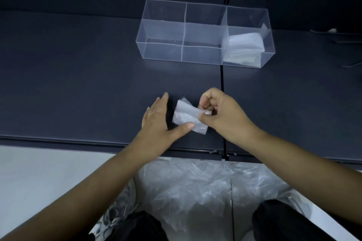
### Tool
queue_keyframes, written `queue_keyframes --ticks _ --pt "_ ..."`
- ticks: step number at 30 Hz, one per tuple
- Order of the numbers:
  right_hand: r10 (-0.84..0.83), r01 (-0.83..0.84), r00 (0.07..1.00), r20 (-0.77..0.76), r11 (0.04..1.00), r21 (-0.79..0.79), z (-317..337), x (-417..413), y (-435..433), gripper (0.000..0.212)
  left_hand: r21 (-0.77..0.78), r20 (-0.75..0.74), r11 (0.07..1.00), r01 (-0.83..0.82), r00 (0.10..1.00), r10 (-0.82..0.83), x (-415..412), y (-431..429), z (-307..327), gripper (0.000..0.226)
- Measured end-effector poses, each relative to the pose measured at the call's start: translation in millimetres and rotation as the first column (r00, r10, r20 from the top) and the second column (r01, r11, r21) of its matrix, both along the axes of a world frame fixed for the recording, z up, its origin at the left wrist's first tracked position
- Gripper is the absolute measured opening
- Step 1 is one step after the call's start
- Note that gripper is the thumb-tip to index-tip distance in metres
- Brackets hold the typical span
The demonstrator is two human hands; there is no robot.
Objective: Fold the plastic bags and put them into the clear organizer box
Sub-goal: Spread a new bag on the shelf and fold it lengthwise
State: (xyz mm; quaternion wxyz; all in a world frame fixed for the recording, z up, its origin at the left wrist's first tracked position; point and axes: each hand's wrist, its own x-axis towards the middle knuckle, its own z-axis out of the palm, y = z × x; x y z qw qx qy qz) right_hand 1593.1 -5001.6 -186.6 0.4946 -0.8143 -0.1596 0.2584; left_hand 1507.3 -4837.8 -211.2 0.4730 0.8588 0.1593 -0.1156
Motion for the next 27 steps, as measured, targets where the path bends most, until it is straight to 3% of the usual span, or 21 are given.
queue_keyframes --ticks 2,5,7,10,13,17,21,23,25,27 --pt "0.112 -0.11 0.993 -0.036 0.992 0.064 9 -1 -9 0.025 -0.259 -0.046 0.966 -0.023 0.999 0.012 7 6 17 0.11" --pt "0.15 -0.133 0.984 -0.096 0.978 0.161 17 0 -19 0.029 -0.453 -0.05 0.891 -0.022 0.999 -0.001 17 0 30 0.052" --pt "0.084 -0.054 0.982 -0.169 0.983 0.175 16 2 -26 0.027 -0.525 -0.028 0.847 -0.084 0.996 0.081 22 -12 34 0.022" --pt "-0.005 0.036 0.972 -0.236 0.991 0.129 12 7 -33 0.019 -0.514 0.037 0.842 -0.162 0.977 0.211 27 -24 32 0.009" --pt "-0.176 0.195 0.975 -0.135 0.971 0.139 19 41 -42 0.012 -0.4 0.115 0.89 -0.218 0.952 0.285 32 -22 24 0.01" --pt "-0.485 0.477 0.873 0.048 0.871 0.12 49 114 -55 0.012 -0.103 0.205 0.971 -0.215 0.951 0.232 24 -9 2 0.011" --pt "-0.507 0.504 0.861 0.049 0.861 0.065 54 156 -37 0.012 0.137 0.331 0.978 -0.158 0.938 0.105 16 -1 -14 0.011" --pt "-0.466 0.464 0.884 0.036 0.884 0.051 52 165 -9 0.019 0.295 0.37 0.95 -0.104 0.929 -0.013 17 3 -19 0.005" --pt "-0.44 0.438 0.897 0.038 0.898 0.041 45 171 18 0.025 0.508 0.299 0.862 -0.008 0.939 -0.167 14 5 -26 0.03" --pt "-0.416 0.427 0.902 0.115 0.9 -0.092 32 174 36 0.025 0.645 0.203 0.759 0.088 0.938 -0.281 11 5 -29 0.049"
